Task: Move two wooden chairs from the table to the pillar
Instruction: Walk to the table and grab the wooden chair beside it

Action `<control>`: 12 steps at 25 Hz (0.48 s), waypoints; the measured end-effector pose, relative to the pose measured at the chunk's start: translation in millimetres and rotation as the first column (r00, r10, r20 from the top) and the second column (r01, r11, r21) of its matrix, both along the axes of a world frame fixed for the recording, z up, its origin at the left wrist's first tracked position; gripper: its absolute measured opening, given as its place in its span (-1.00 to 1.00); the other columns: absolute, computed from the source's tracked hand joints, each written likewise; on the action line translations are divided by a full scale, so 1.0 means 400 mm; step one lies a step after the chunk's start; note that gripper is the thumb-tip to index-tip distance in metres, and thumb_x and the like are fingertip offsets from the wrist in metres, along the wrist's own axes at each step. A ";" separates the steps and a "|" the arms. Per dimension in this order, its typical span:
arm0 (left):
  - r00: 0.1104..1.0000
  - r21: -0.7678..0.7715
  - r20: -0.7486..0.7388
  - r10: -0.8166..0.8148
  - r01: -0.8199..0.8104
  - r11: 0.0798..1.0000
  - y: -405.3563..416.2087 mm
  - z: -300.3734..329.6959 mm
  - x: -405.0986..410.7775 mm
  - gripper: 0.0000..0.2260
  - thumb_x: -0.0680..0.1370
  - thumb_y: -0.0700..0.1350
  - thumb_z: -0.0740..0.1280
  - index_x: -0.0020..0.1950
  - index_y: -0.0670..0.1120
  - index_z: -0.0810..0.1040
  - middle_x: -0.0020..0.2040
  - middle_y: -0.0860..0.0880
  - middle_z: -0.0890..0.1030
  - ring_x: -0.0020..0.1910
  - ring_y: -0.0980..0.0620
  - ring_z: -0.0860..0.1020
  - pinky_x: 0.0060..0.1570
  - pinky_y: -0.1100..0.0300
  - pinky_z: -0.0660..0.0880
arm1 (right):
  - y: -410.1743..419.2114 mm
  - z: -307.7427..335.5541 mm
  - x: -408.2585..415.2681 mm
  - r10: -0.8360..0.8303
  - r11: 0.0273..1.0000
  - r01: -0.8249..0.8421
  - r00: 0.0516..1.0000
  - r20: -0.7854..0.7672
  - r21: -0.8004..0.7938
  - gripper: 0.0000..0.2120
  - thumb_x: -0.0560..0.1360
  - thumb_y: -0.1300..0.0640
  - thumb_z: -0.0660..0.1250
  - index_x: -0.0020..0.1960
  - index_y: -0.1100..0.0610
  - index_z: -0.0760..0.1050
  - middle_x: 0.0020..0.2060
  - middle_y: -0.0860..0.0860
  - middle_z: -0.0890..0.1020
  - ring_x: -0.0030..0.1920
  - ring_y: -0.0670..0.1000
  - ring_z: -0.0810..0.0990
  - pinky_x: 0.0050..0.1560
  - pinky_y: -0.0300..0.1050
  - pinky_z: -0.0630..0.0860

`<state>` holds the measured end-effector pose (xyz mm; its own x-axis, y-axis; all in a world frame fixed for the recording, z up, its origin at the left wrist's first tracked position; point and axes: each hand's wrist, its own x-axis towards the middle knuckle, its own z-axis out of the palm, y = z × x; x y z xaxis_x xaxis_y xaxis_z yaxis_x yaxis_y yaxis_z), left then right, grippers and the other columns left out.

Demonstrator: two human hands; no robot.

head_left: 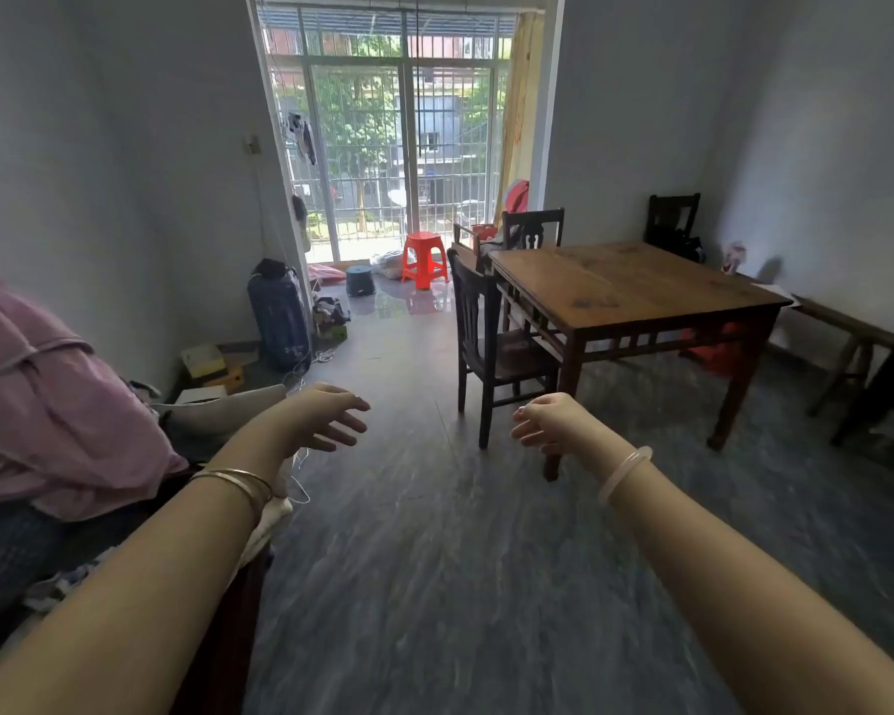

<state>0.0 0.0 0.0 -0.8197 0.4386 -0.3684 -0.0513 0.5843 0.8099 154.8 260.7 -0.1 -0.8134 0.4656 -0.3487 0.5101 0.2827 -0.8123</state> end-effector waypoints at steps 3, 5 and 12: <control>1.000 -0.009 -0.009 0.010 -0.010 1.000 0.002 -0.006 -0.087 -0.80 0.60 -0.03 0.19 0.04 -0.02 0.60 -0.04 -0.09 0.70 -0.08 -0.09 0.69 -0.19 0.18 0.58 | -0.004 -0.009 -0.094 -0.012 1.000 0.012 1.000 -0.006 0.012 -0.75 0.60 0.16 0.19 0.19 0.23 0.51 0.08 0.16 0.66 0.11 0.12 0.61 0.17 0.03 0.47; 1.000 -0.008 -0.002 0.013 -0.013 1.000 -0.002 -0.010 -0.160 -0.78 0.61 -0.04 0.18 0.05 -0.03 0.60 -0.03 -0.09 0.70 -0.08 -0.10 0.69 -0.15 0.16 0.57 | -0.008 -0.014 -0.171 -0.026 1.000 0.026 1.000 -0.016 0.002 -0.76 0.60 0.16 0.18 0.18 0.23 0.52 0.06 0.16 0.67 0.07 0.12 0.62 0.16 0.03 0.48; 1.000 -0.019 -0.009 0.013 -0.013 1.000 -0.015 -0.004 -0.442 -0.76 0.60 -0.06 0.16 0.10 -0.07 0.59 -0.03 -0.11 0.70 -0.10 -0.11 0.69 -0.20 0.19 0.53 | -0.033 -0.014 -0.474 -0.057 0.997 0.052 0.995 -0.083 -0.063 -0.75 0.58 0.15 0.19 0.14 0.26 0.53 -0.05 0.16 0.68 -0.10 0.09 0.64 0.15 0.06 0.51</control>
<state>-176.7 -6.1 -1.4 -0.8285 0.4209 -0.3694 -0.0516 0.5994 0.7988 -34.8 247.6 -5.8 -0.8151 0.4903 -0.3086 0.4520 0.2052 -0.8681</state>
